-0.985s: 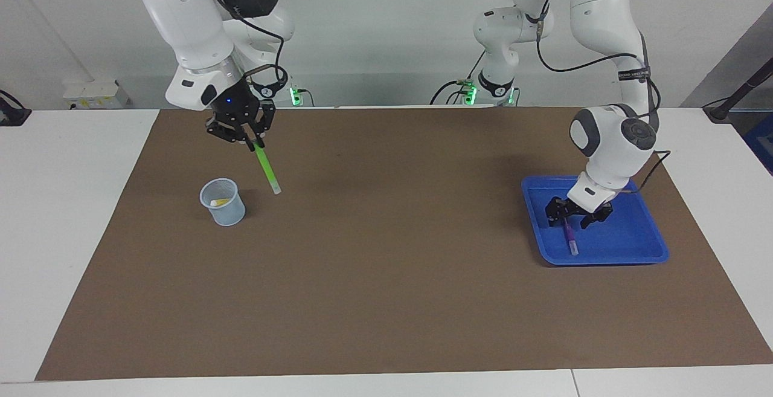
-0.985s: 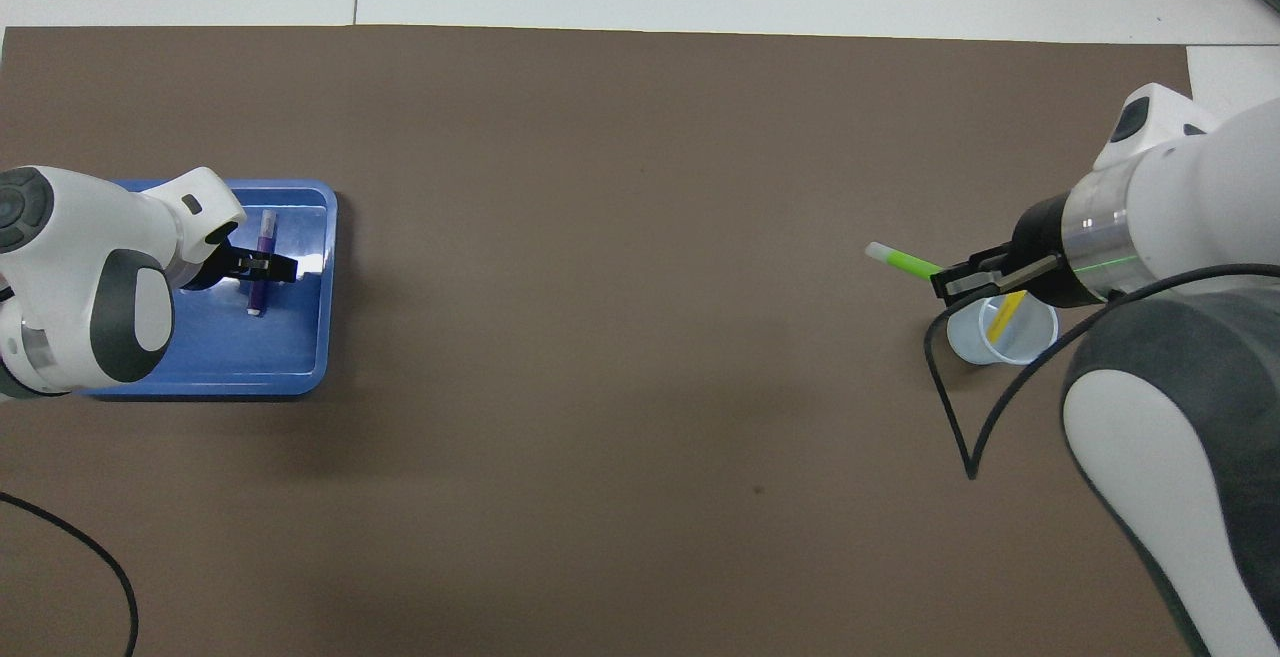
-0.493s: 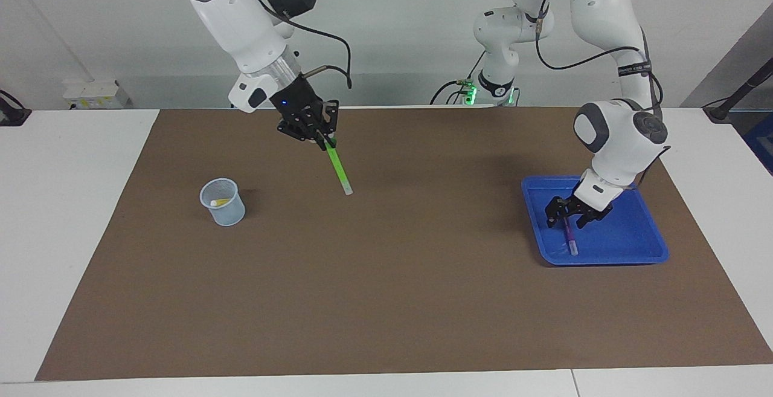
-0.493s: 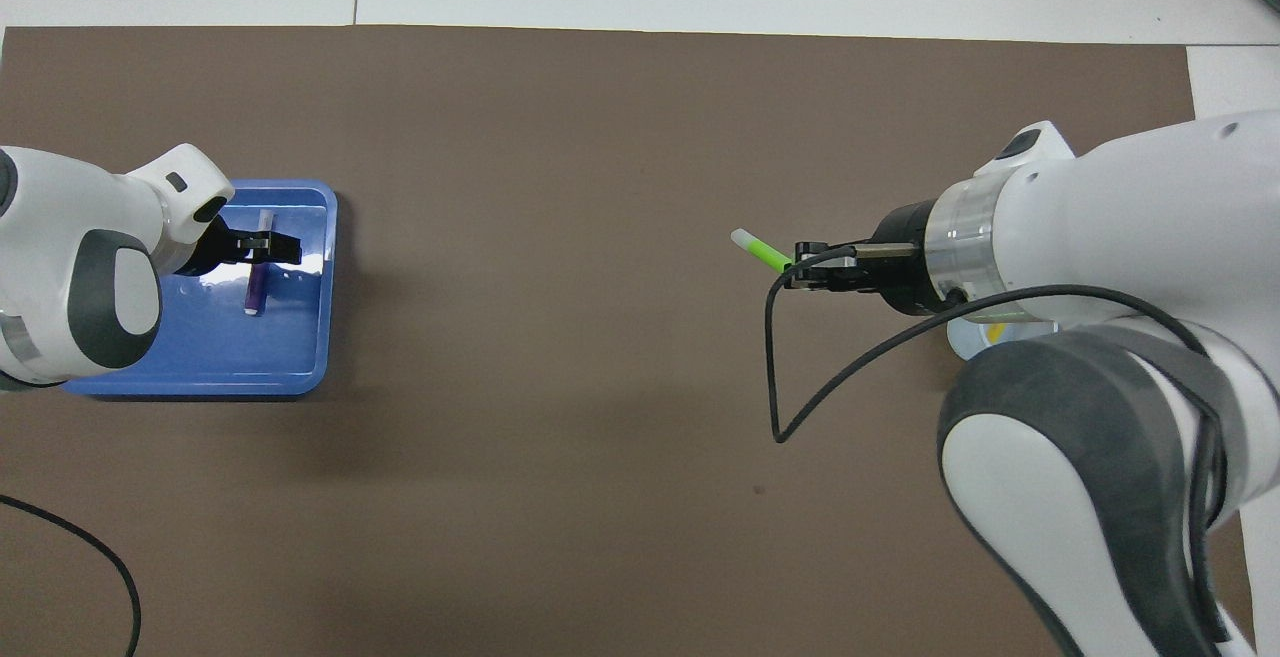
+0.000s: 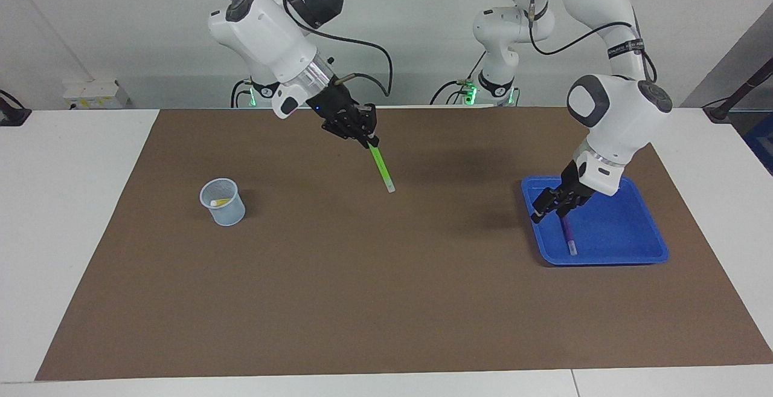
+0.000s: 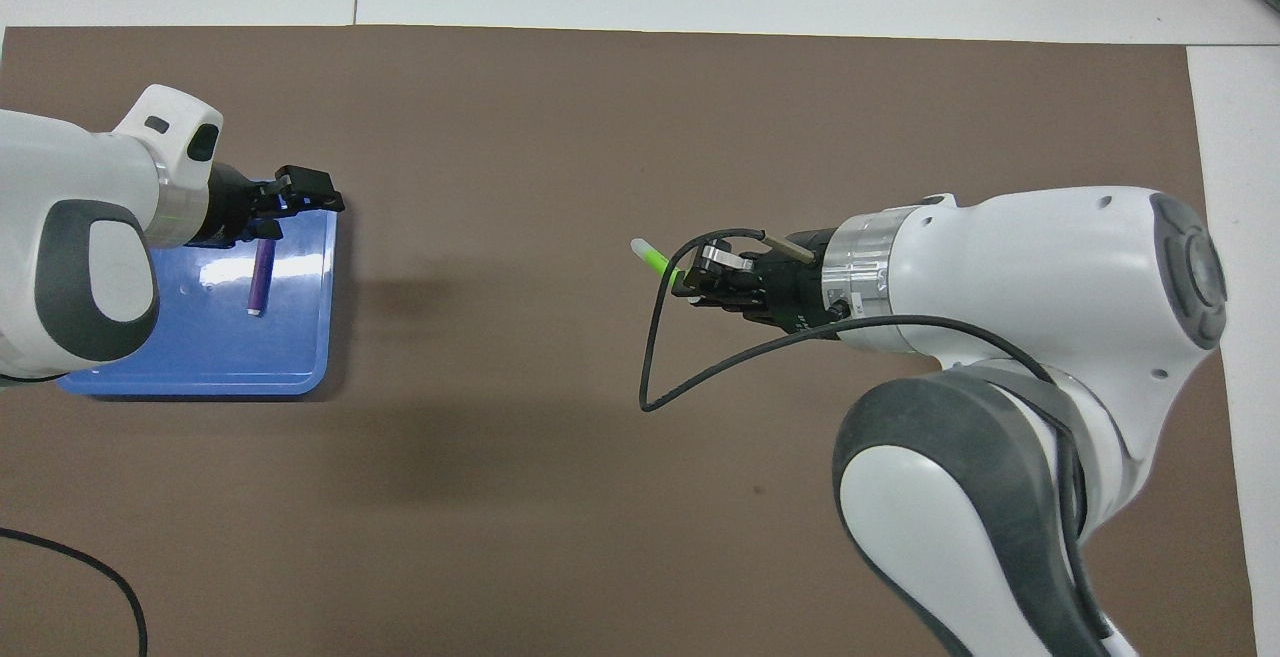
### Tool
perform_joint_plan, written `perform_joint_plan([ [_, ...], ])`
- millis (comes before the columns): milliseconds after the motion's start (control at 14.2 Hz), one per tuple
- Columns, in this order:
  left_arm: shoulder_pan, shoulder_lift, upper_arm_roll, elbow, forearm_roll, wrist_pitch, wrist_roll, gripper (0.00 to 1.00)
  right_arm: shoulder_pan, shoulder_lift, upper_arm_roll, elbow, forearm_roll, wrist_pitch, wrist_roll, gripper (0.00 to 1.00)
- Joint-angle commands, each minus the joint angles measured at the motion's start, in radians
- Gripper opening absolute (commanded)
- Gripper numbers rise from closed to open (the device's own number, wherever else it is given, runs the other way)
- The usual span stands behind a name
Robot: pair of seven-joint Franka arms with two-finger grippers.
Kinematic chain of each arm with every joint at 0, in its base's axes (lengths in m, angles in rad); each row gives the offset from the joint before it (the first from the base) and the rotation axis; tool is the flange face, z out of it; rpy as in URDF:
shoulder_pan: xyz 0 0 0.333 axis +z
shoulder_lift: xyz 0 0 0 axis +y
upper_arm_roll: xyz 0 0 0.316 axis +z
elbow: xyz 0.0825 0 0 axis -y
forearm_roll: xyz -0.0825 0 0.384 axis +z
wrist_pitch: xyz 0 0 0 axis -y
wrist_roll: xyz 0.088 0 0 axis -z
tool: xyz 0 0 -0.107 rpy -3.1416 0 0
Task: Right arm passes pens to left for tray arrangement
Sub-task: 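Carry the green pen toward the left gripper with the right gripper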
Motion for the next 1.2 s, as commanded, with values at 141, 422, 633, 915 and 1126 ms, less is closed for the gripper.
perform_joint_plan([
  [141,-0.053,-0.051,0.004,-0.003,-0.168,-0.018,-0.227,0.86,0.050,-0.007,0.001,-0.030,0.069,0.123,0.120,0.00],
  [422,-0.090,-0.067,0.001,-0.003,-0.297,-0.013,-0.394,0.86,0.060,-0.006,0.001,-0.030,0.096,0.139,0.140,0.00],
  [633,-0.099,-0.082,-0.021,-0.001,-0.390,-0.007,-0.523,0.86,0.060,0.005,0.001,-0.030,0.096,0.140,0.140,0.00],
  [915,-0.100,-0.087,-0.062,-0.003,-0.478,0.047,-0.698,0.86,0.079,0.040,0.001,-0.028,0.098,0.200,0.138,0.00],
  [1126,-0.102,-0.091,-0.111,-0.018,-0.545,0.094,-0.781,0.85,0.106,0.063,0.002,-0.028,0.098,0.251,0.146,0.00],
])
